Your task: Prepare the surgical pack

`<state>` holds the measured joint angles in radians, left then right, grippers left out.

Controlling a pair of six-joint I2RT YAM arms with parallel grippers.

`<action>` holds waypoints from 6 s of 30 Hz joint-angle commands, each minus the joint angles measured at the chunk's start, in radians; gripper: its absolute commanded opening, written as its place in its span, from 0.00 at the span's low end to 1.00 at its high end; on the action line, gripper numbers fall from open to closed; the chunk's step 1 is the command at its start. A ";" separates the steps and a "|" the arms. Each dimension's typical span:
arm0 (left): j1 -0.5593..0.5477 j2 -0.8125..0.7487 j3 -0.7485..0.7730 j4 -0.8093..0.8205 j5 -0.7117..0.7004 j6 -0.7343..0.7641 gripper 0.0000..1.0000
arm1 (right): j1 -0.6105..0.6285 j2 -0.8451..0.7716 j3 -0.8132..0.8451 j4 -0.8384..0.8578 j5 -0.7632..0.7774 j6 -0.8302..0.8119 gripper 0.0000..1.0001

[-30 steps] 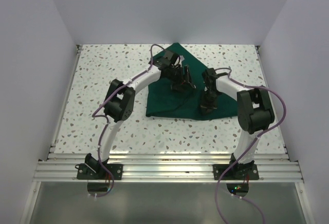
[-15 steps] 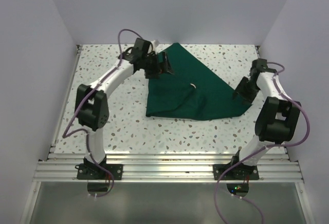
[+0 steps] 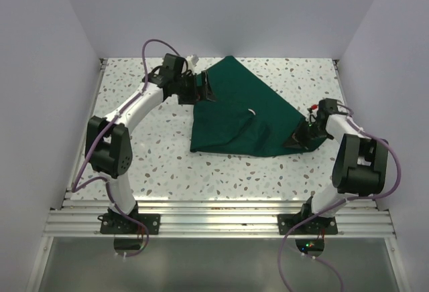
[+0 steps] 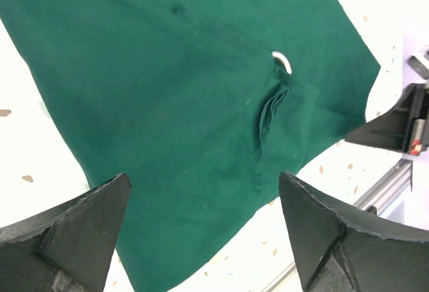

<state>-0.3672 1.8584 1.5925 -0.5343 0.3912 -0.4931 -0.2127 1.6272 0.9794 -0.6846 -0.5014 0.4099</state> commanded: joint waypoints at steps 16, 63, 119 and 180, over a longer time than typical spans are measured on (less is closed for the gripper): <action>0.033 -0.021 -0.037 0.023 0.074 0.031 0.93 | -0.020 0.108 -0.047 0.079 0.052 -0.040 0.00; 0.111 0.007 -0.132 0.027 0.120 -0.032 0.99 | -0.261 0.293 0.225 0.135 0.351 -0.063 0.39; 0.157 0.177 -0.174 -0.110 0.026 -0.064 0.90 | 0.773 0.425 1.088 -0.024 0.227 0.147 0.00; 0.140 0.165 0.024 0.017 0.259 -0.203 0.38 | 0.733 0.573 0.710 0.296 -0.378 0.231 0.00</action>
<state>-0.2367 2.0239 1.5848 -0.5583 0.6201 -0.6785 0.5171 2.2047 1.6878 -0.4397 -0.8330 0.6258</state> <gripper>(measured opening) 0.384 0.008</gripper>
